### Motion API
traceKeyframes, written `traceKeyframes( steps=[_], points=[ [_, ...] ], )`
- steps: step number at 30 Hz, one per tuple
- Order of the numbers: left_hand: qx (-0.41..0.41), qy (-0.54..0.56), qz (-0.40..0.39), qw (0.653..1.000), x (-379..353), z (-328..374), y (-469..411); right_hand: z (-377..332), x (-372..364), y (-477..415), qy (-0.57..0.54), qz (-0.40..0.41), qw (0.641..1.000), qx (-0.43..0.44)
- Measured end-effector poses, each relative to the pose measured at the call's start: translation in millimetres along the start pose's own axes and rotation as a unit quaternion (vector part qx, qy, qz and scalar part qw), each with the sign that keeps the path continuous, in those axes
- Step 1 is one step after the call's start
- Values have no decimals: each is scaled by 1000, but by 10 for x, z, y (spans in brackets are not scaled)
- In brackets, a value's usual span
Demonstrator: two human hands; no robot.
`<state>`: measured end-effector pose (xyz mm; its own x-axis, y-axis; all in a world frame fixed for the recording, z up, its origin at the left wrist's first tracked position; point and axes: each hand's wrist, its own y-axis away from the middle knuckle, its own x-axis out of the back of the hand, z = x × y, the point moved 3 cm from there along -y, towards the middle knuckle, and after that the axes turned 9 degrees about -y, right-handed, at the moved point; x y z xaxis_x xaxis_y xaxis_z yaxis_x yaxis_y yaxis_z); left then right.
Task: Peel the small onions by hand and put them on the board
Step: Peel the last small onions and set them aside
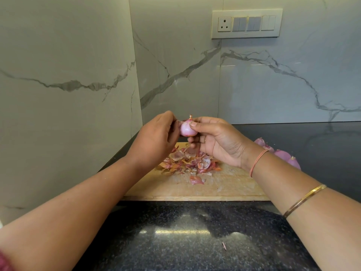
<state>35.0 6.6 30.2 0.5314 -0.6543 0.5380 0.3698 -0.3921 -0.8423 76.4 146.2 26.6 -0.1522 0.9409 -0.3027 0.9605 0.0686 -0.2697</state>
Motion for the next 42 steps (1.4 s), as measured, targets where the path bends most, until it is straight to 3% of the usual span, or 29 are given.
traceKeyframes(
  steps=[5,15,17,20,22,36,42],
  points=[
    [-24,-27,-6,999,0,50,11,-45,22,-6,16,34,999,31],
    [3,-20,-7,1000,-11,34,13,-13,31,3,36,41,998,23],
    [66,42,-12,997,-51,-4,15,-22,39,6,36,30,999,22],
    [207,168,-50,963,-85,-123,17,-18,15,18,22,-2,1000,10],
    [231,197,-80,949,-98,-189,23,-10,-1,22,25,-13,1000,8],
    [195,288,-139,927,-104,-95,32,10,59,3,72,22,997,20],
    [79,163,-127,975,-87,-26,24,-11,35,17,64,25,997,30]
  ],
)
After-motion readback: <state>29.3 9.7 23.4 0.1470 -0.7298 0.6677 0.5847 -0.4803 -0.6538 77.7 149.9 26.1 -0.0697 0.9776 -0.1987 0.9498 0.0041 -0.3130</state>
